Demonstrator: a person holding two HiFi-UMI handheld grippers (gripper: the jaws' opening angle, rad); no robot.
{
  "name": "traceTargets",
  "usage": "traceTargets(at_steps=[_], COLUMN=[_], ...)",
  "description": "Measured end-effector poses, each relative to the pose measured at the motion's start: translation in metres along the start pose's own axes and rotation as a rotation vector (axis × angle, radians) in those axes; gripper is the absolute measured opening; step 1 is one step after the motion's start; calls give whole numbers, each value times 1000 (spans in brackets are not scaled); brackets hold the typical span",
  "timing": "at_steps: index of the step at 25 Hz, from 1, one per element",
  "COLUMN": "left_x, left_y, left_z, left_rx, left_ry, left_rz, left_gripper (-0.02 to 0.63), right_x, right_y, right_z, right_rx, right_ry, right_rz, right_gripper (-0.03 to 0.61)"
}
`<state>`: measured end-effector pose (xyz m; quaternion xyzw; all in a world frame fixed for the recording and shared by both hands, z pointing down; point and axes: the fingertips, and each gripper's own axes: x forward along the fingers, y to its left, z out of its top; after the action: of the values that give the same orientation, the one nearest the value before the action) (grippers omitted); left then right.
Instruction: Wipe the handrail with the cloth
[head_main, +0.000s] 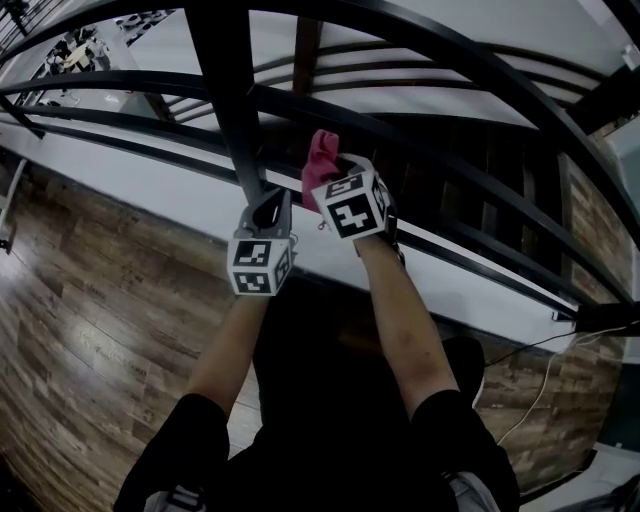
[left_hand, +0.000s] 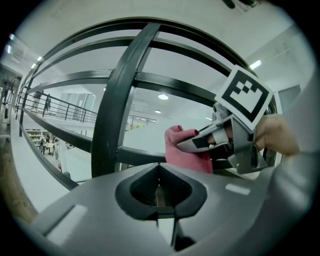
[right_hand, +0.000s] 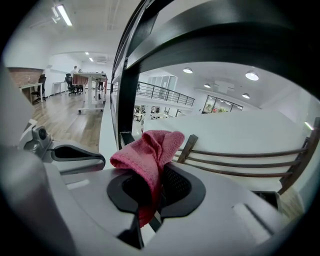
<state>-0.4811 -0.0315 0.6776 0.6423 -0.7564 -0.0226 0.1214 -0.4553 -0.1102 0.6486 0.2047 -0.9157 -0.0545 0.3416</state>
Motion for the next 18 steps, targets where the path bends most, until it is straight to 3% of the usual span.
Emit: traceTargets(at_steps=[18], left_x=[17], left_y=[-66], left_z=[-7], left_rx=[4], left_ry=[16], left_rz=[-134], left_gripper=[-2], right_x=[-49], right_y=[-48], right_z=[-50], right_rx=[45], right_ry=[32], right_rz=[-106], right_gripper=[49])
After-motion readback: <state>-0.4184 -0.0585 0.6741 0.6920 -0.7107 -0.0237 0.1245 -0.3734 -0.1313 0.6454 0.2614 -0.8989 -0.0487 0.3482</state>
